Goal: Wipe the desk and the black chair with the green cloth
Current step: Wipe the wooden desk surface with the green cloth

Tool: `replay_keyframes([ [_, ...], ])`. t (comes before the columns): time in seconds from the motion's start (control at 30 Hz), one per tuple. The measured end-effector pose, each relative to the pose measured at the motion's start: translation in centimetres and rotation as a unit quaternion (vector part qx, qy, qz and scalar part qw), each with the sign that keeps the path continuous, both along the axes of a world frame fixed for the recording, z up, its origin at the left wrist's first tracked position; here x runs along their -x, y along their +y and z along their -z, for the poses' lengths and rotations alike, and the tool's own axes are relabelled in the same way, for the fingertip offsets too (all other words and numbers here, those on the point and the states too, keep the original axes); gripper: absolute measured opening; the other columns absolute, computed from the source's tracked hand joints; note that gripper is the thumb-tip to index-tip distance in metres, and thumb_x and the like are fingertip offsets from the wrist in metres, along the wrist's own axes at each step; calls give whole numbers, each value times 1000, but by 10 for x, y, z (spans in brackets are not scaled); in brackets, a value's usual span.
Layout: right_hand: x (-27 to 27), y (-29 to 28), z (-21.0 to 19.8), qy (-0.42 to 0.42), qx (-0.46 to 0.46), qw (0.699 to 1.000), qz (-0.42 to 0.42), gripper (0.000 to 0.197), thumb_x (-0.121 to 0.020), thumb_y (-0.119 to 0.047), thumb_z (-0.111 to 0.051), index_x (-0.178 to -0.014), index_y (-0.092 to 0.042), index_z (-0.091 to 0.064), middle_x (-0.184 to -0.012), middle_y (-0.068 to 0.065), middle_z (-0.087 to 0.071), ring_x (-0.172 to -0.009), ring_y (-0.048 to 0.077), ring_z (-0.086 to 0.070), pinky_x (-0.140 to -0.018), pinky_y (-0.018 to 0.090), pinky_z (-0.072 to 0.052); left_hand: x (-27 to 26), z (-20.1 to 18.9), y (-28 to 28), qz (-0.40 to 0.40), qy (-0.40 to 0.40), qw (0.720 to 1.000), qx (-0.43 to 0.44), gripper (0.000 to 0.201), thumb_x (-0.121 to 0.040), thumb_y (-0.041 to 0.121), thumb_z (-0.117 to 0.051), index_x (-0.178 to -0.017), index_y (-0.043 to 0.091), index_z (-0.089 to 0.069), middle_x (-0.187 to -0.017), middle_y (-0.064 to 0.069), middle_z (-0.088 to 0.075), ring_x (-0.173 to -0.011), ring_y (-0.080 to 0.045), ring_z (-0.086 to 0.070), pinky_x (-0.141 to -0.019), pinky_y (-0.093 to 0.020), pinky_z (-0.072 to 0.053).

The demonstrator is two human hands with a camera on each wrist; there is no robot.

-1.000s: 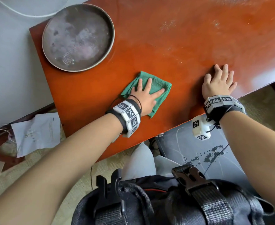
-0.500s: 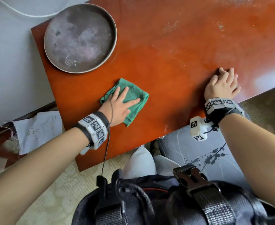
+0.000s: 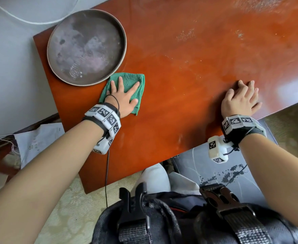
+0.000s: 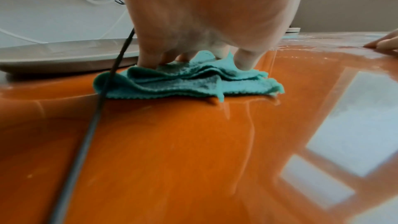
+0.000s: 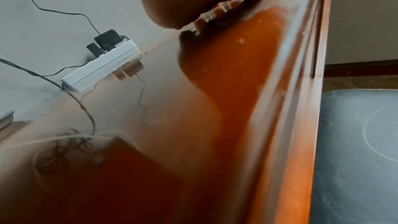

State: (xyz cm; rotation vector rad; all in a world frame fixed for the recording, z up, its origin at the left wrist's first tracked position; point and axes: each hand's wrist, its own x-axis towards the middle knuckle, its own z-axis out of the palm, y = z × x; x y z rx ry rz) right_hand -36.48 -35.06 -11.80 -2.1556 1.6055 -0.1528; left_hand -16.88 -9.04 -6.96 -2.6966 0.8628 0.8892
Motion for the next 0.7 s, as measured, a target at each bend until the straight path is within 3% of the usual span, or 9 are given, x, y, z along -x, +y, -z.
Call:
replay_keyframes([
  [0.27, 3, 0, -2, 8, -5, 1000, -13, 47, -92, -38, -37, -138, -26, -39, -158, -3, -14, -146, 20, -6, -115, 48, -1, -6, 0, -58, 18, -10, 1000, 18, 62, -97, 53, -27, -149, 41, 3, -156, -16, 16, -141, -44, 11, -113, -60, -8],
  [0.43, 4, 0, -1, 13, -5, 1000, -22, 49, -92, -36, -36, -139, -28, -37, -158, -3, -12, -146, 20, -6, -115, 49, -1, 26, -2, -97, 173, 29, 984, 40, 59, -96, 55, -28, -149, 43, -3, -157, -12, 15, -142, -43, 13, -114, -59, -4],
  [0.57, 5, 0, -1, 19, -6, 999, -28, 50, -92, -37, -36, -141, -28, -35, -159, -3, -11, -146, 20, -5, -115, 50, -1, 40, 4, -93, 283, 37, 958, 29, 58, -97, 52, -28, -148, 45, -2, -157, -11, 17, -142, -41, 15, -115, -57, -2],
  [0.7, 6, 0, -3, 19, -13, 999, -34, 49, -93, -37, -37, -141, -28, -34, -159, -3, -11, -146, 21, -5, -115, 50, -1, 25, 6, -60, 288, 21, 957, 33, 56, -99, 43, -29, -147, 47, 0, -158, -8, 16, -143, -37, 14, -115, -54, -4],
])
